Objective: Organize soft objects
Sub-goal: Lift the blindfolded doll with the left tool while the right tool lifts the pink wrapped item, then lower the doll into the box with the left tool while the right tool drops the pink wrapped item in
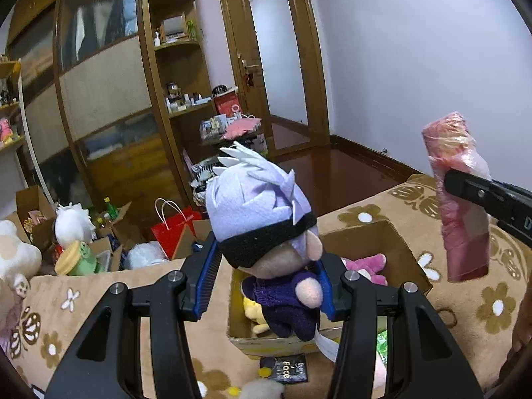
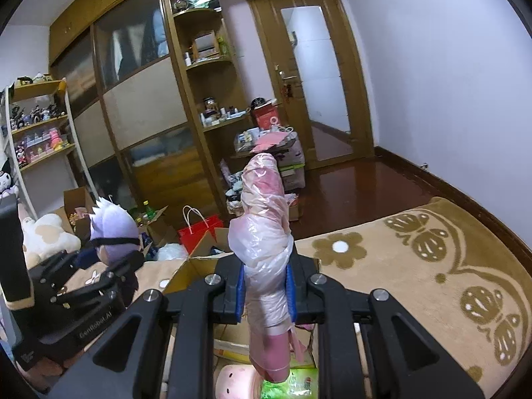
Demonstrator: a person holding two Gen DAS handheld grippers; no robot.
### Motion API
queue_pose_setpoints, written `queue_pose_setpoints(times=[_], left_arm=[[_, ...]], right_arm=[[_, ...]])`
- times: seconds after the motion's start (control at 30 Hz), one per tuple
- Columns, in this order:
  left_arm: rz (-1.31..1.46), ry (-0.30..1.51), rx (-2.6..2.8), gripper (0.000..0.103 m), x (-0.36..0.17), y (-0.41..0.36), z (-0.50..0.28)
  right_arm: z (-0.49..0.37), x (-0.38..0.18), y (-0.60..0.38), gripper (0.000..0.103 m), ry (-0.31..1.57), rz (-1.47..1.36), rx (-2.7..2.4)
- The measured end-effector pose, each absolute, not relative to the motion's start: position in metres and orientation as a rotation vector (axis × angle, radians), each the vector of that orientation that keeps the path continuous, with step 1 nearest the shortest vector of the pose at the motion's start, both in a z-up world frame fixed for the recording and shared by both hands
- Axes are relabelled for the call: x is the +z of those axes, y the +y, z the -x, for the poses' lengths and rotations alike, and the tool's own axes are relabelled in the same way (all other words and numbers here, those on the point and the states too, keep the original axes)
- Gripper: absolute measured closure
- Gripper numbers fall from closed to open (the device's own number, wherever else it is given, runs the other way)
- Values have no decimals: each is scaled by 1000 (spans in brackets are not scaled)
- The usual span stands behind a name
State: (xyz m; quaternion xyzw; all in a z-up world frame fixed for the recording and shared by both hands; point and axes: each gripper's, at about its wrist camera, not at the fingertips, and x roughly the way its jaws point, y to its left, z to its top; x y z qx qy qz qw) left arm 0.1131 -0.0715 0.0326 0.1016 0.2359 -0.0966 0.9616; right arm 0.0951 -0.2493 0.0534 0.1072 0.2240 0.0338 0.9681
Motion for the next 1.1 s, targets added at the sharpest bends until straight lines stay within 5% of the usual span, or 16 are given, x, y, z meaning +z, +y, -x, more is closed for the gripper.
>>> queue_pose_setpoints(times=[1.1], left_arm=[[-179, 693, -230, 53, -39, -74, -173]], right_arm=[[-152, -12, -243, 82, 603, -262, 179]])
